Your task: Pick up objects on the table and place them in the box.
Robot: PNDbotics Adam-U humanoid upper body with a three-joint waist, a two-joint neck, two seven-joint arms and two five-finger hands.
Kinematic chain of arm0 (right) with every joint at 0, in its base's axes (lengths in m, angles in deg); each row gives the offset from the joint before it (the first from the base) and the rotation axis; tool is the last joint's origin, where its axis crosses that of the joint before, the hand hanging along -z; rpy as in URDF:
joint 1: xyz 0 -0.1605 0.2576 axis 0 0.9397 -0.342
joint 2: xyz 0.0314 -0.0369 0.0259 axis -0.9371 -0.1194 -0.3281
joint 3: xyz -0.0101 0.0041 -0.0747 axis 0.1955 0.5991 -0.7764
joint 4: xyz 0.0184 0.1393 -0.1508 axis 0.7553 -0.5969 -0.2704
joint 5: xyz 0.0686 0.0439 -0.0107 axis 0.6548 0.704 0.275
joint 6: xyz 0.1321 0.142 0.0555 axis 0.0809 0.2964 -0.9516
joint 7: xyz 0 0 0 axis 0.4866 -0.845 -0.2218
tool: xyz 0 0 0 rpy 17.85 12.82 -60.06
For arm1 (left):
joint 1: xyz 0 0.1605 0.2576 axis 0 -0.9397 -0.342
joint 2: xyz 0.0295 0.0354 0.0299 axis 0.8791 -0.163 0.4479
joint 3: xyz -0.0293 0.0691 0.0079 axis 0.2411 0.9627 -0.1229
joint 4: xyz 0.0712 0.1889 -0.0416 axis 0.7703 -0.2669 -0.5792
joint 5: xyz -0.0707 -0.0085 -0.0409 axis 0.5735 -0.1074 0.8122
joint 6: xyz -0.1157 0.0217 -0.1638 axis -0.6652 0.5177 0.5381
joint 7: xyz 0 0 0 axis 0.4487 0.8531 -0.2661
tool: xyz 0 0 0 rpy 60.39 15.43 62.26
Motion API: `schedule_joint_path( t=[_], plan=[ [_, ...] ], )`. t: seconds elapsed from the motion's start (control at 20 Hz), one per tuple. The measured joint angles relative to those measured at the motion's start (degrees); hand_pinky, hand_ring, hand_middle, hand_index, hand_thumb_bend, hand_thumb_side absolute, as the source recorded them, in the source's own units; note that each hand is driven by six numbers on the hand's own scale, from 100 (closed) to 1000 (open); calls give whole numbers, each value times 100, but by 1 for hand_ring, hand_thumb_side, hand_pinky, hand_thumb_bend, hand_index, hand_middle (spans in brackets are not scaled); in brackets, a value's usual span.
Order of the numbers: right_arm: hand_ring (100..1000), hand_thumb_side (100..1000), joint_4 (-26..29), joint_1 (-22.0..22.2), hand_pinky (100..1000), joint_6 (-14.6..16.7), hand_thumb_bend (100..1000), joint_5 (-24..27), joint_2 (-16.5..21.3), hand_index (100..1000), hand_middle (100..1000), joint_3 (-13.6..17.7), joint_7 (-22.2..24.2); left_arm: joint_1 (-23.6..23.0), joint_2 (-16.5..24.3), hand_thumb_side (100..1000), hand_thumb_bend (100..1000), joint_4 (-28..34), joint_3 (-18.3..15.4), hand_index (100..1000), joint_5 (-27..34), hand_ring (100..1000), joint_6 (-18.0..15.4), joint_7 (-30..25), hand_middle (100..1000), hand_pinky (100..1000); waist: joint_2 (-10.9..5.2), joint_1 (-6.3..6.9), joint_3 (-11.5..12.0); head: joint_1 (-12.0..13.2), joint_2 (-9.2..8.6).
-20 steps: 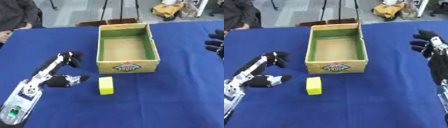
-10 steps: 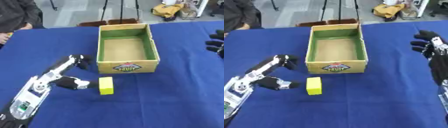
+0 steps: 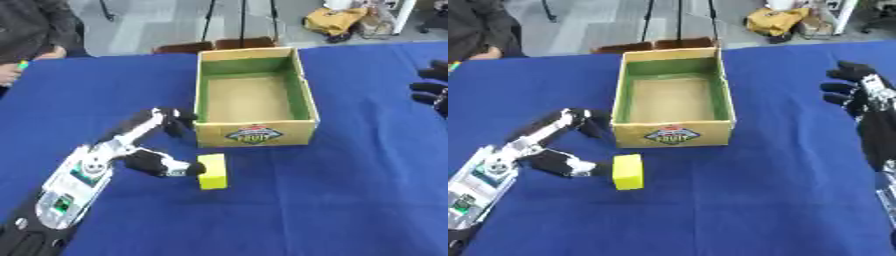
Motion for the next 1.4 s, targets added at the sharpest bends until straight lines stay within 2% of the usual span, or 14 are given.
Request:
schedule_joint_path(
  t=[0.95, 1.4],
  plan=[
    [772, 855, 0, 0, 800, -5, 100, 0, 0, 870, 777, -2, 6, 336, -219, 517, 744, -607, 378, 879, -607, 699, -93, -71, 732, 766, -11, -3, -12, 5, 2],
    [772, 855, 0, 0, 800, -14, 100, 0, -1, 870, 777, -3, 16, 508, -373, 511, 745, -995, 480, 884, -1130, 705, -248, -118, 737, 772, -12, -5, -26, 6, 2]
  ],
)
